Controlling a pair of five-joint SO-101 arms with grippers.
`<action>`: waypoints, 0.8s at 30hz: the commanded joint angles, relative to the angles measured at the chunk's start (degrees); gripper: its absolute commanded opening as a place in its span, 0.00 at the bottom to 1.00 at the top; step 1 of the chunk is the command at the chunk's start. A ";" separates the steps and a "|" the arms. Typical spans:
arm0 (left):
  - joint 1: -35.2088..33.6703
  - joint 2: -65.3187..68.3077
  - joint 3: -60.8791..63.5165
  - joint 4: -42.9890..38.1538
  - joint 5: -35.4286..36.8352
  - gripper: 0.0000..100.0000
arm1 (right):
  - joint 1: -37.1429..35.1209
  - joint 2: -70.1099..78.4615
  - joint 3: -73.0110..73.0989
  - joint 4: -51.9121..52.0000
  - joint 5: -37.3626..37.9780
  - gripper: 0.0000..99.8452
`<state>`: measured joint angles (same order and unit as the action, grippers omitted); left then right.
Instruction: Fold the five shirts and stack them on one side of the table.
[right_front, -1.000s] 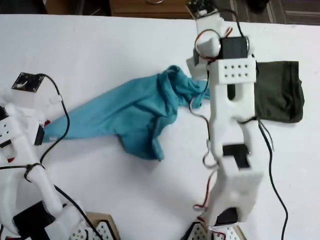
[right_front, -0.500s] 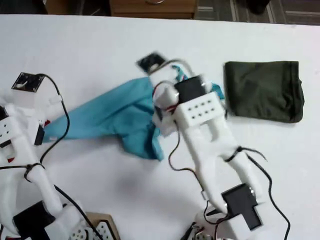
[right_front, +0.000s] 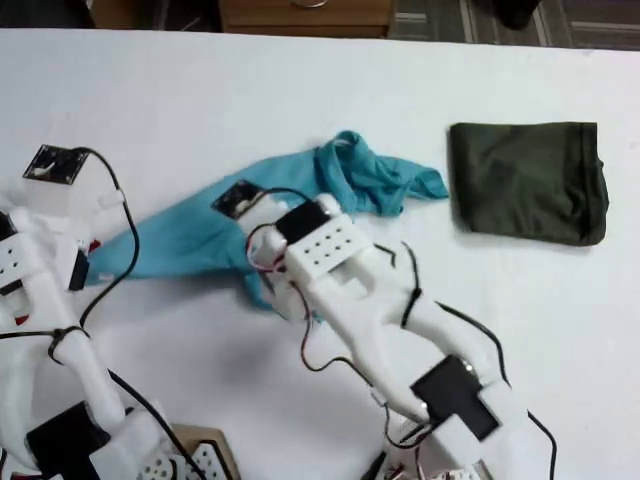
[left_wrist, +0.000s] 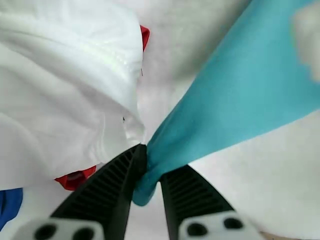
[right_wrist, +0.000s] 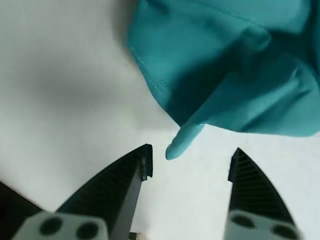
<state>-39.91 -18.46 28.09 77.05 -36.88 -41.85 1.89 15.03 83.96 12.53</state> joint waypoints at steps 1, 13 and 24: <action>-0.35 -0.26 -2.24 -0.70 0.00 0.03 | -0.31 1.89 -0.09 -1.63 -1.49 0.25; -0.53 -0.26 -2.24 -0.70 0.00 0.03 | 2.95 9.36 -0.09 -9.45 -3.69 0.24; -0.62 -0.26 -2.24 -0.70 0.00 0.03 | 9.27 12.00 0.00 -8.48 -3.25 0.03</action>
<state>-39.91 -18.46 28.09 77.05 -36.88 -34.46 14.11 15.03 74.73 9.27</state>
